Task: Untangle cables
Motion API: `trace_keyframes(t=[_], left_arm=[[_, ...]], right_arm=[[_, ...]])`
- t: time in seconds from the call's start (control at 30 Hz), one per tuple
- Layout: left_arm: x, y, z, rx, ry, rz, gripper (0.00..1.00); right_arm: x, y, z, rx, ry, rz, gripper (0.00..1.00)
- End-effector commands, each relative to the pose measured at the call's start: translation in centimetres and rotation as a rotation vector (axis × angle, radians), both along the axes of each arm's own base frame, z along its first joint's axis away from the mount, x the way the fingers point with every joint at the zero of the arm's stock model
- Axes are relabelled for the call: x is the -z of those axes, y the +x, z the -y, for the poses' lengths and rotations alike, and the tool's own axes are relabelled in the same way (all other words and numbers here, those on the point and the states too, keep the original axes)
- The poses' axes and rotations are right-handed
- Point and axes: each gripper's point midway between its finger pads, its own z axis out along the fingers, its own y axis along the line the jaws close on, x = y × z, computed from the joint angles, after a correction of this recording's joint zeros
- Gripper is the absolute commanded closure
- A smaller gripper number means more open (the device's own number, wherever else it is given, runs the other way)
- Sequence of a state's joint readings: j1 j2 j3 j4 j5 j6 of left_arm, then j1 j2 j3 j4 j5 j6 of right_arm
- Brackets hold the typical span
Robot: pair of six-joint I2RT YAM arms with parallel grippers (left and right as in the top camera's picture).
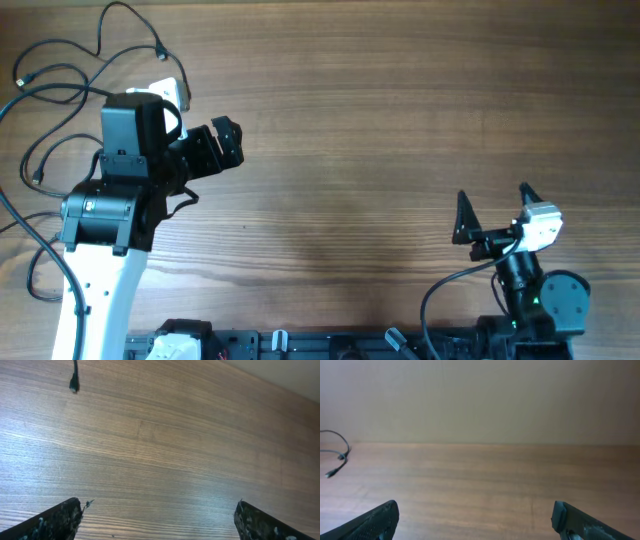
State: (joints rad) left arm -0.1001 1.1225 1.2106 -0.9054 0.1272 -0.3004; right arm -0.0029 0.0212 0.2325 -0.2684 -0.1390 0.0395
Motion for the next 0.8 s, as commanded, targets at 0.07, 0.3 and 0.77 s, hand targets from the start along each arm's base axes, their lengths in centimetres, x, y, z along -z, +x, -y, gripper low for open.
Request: trace_keyframes(t=[0.07, 0.3, 0.77], left_arm=[[0.1, 0.1, 0.0, 0.005, 0.013, 0.000, 0.00], [0.1, 0.1, 0.0, 0.005, 0.013, 0.000, 0.00], [0.1, 0.1, 0.0, 0.005, 0.013, 0.000, 0.00]], right_arm=[[0.9, 0.8, -0.2, -0.015, -0.009, 0.063, 0.00], [0.5, 1.4, -0.1, -0.010, -0.014, 0.158, 0.00], [3.9, 1.8, -0.1, -0.012, -0.105, 0.080, 0.00]])
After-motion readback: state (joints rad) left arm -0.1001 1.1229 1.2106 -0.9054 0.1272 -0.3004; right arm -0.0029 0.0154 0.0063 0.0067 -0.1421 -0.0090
